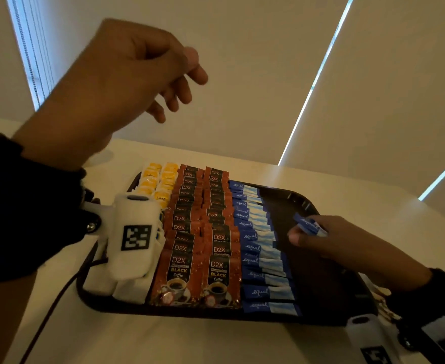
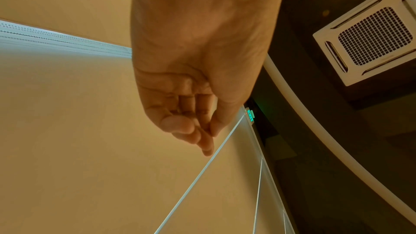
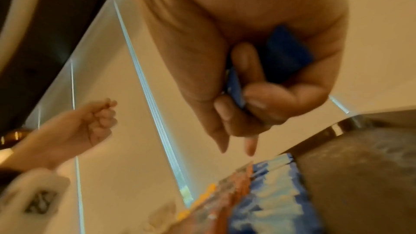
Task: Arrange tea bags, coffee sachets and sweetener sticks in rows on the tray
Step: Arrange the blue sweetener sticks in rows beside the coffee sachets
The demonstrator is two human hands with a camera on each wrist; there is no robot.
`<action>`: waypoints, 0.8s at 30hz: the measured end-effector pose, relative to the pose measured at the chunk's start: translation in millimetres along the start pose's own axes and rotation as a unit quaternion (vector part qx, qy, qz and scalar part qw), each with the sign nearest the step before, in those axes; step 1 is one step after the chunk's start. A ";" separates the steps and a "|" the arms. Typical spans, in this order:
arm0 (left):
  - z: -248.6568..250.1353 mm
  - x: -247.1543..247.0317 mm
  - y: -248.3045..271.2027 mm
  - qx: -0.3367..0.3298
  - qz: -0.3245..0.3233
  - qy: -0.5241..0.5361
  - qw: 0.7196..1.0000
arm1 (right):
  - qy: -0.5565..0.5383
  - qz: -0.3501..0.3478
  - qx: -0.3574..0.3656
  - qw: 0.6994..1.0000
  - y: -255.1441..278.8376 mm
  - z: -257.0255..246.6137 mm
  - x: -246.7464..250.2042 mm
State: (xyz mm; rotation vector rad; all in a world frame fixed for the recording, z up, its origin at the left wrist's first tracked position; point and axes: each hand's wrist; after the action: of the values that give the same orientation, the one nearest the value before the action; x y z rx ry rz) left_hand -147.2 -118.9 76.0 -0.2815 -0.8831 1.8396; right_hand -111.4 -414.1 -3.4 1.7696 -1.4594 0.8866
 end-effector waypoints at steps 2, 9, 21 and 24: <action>1.7 -12.1 4.0 0.023 -0.050 -0.012 0.998 | -0.137 -0.066 -0.009 0.988 9.4 -12.7 2.4; 5.5 -55.5 27.3 0.015 -0.378 -0.065 0.924 | -0.444 -0.268 -0.013 0.855 24.7 -38.8 -4.3; -1.6 -66.3 32.7 0.069 -0.394 0.021 0.916 | -0.513 -0.308 -0.014 0.801 19.1 -30.3 -13.1; -5.1 -58.1 25.8 0.068 -0.371 0.024 0.926 | -0.467 -0.232 -0.025 0.853 27.8 -28.0 -3.8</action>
State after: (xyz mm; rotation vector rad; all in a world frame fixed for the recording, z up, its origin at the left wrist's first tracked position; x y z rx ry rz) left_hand -136.8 -172.5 43.3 0.0961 -0.6901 1.1686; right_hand -141.8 -392.9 10.8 2.5080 -1.4159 -0.3454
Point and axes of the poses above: each hand's wrist, its own y-axis away from the middle knuckle, its own x-axis out of the back of the hand, z = x × y, and after that the axes turned 9 degrees about z, right-handed
